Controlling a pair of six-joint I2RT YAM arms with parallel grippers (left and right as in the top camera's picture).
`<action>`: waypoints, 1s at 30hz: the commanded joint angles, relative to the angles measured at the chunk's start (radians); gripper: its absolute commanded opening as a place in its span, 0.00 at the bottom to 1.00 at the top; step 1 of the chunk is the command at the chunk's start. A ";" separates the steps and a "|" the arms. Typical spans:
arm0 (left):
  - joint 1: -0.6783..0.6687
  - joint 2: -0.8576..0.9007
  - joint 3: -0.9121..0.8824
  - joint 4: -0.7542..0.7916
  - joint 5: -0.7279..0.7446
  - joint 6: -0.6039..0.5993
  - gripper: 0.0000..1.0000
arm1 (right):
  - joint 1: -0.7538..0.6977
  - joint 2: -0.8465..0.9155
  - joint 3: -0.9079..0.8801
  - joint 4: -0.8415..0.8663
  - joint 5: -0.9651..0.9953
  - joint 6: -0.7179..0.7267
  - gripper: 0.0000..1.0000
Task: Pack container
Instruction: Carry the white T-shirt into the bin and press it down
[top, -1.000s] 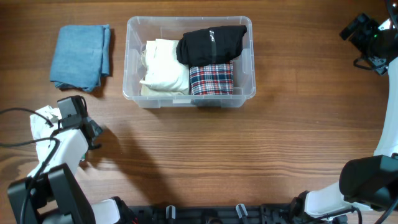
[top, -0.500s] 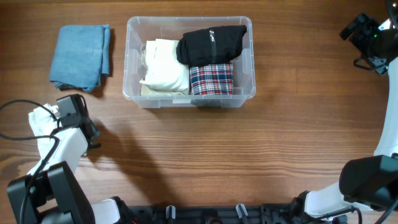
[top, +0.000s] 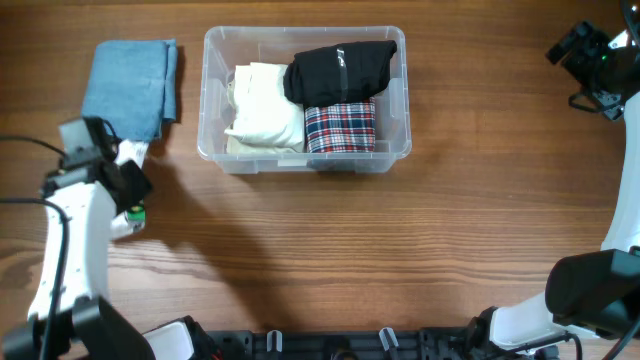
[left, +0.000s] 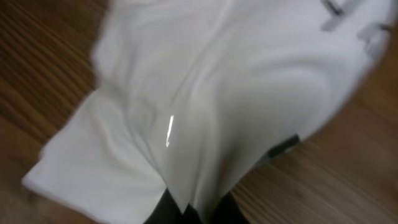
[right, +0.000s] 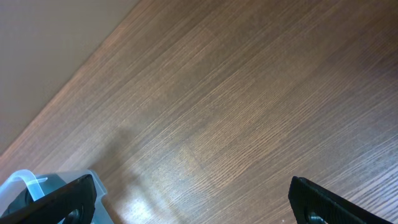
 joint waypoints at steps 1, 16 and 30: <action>-0.002 -0.085 0.189 -0.127 0.122 -0.013 0.04 | 0.002 0.006 -0.006 0.003 0.017 0.015 1.00; -0.513 -0.208 0.372 -0.145 0.140 0.046 0.04 | 0.002 0.006 -0.006 0.003 0.016 0.015 1.00; -0.983 0.128 0.372 0.217 0.031 0.392 0.04 | 0.002 0.006 -0.006 0.003 0.016 0.015 1.00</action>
